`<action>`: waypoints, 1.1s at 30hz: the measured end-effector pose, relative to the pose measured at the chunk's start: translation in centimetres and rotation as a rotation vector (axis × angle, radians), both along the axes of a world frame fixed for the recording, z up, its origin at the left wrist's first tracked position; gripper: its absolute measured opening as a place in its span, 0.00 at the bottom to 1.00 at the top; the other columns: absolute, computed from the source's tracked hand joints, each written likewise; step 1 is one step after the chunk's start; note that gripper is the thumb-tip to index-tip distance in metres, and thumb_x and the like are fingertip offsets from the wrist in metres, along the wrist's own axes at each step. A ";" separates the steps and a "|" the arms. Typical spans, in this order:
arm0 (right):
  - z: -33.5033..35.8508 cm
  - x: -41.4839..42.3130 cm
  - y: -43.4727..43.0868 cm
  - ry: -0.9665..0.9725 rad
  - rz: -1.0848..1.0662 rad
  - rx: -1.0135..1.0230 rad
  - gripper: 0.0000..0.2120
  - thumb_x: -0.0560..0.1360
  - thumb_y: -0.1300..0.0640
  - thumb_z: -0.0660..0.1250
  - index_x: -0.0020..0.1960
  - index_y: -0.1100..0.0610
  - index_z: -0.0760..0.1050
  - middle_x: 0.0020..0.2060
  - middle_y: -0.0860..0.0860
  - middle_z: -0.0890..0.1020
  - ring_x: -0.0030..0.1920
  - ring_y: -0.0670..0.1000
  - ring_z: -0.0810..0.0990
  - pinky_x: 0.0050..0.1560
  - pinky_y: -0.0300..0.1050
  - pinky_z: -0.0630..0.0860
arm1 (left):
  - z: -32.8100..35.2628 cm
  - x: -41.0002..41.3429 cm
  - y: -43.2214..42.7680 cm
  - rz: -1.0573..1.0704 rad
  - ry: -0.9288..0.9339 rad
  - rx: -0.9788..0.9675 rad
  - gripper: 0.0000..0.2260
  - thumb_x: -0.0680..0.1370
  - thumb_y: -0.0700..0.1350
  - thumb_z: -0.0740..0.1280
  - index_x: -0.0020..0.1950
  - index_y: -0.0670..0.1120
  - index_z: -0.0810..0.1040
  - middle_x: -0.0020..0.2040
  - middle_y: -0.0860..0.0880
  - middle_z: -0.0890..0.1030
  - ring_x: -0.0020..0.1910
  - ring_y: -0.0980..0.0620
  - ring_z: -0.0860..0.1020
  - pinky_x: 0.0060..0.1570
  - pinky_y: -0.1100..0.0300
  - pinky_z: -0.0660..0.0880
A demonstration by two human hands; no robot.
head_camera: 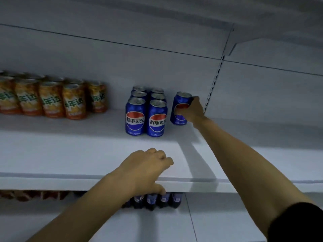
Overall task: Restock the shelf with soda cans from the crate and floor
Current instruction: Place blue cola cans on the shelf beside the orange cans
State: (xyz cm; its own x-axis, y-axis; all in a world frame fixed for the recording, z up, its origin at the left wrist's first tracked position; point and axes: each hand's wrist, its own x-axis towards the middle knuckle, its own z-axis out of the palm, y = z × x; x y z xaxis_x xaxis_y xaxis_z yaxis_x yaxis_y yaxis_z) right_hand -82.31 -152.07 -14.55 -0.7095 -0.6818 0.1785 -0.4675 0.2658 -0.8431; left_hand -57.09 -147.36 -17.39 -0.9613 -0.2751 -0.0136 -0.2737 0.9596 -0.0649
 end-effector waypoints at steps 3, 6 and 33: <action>-0.7 -0.9 -2.9 -0.002 0.023 0.027 0.36 0.66 0.56 0.78 0.67 0.62 0.63 0.61 0.58 0.75 0.60 0.59 0.76 0.58 0.50 0.73 | -0.3 -0.6 -0.4 -0.025 -0.035 0.001 0.25 0.75 0.55 0.68 0.69 0.51 0.66 0.65 0.51 0.70 0.61 0.49 0.69 0.58 0.51 0.71; -1.6 -1.1 -5.0 0.000 0.052 0.020 0.36 0.68 0.54 0.77 0.67 0.61 0.63 0.64 0.59 0.74 0.61 0.59 0.75 0.58 0.48 0.71 | -0.3 -1.2 -0.9 -0.050 -0.044 -0.060 0.20 0.75 0.55 0.67 0.64 0.49 0.71 0.59 0.50 0.74 0.58 0.47 0.71 0.58 0.52 0.68; 2.9 4.7 5.6 0.608 0.301 0.933 0.35 0.72 0.46 0.72 0.73 0.56 0.63 0.69 0.53 0.70 0.66 0.56 0.71 0.62 0.48 0.71 | -0.9 -0.7 0.1 0.030 -0.034 -0.084 0.26 0.72 0.55 0.68 0.67 0.50 0.66 0.64 0.50 0.69 0.61 0.48 0.68 0.43 0.56 0.67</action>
State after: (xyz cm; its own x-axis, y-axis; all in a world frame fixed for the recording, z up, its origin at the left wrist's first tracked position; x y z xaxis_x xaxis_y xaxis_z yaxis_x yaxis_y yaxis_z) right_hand -77.65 -146.42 -11.64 -0.4656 -0.8554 -0.2270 -0.8793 0.4762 0.0091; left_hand -57.80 -147.25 -18.28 -0.9521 -0.3050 -0.0214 -0.2982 0.9419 -0.1547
